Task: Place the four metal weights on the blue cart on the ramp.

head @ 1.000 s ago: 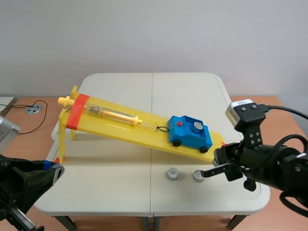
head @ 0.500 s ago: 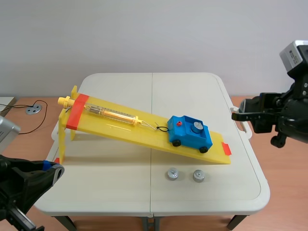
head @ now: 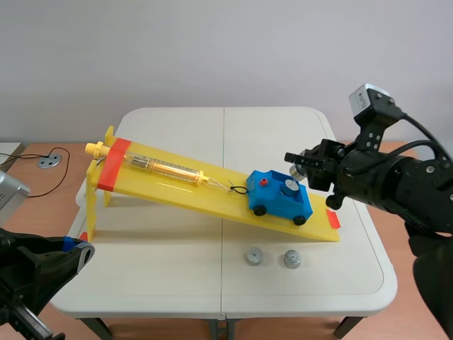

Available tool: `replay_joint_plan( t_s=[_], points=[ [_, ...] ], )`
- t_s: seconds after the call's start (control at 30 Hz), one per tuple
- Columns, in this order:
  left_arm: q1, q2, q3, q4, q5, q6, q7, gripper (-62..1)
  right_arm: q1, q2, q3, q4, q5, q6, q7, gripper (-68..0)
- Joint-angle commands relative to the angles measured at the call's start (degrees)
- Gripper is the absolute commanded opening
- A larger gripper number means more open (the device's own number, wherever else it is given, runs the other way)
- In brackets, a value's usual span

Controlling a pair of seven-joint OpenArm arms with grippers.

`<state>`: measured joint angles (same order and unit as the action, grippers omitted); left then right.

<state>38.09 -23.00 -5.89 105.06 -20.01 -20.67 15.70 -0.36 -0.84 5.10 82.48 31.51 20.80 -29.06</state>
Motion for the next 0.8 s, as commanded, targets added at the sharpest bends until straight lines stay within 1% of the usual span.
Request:
replay_joint_plan(
  t_s=[0.0, 0.07, 0.43, 0.77],
  points=[
    [-0.2, 0.4, -0.9, 2.6, -4.2, -1.2, -5.3, -56.9, 6.4, 0.6, -0.7, 3.0, 4.1, 3.4, 7.3, -66.9],
    [-0.2, 0.4, -0.9, 2.6, -4.2, -1.2, -5.3, -56.9, 7.2, 0.2, -0.7, 1.4, 4.2, 4.3, 7.3, -66.9],
    [-0.2, 0.4, -0.9, 2.6, -4.2, -1.2, -5.3, -56.9, 7.8, -0.5, -0.7, -3.5, 4.1, 4.8, 7.6, -66.9],
    [-0.2, 0.4, -0.9, 2.6, -4.2, -1.2, -5.3, -56.9, 7.8, -0.4, -0.7, -3.7, 4.0, 5.2, 7.3, -66.0]
  ],
)
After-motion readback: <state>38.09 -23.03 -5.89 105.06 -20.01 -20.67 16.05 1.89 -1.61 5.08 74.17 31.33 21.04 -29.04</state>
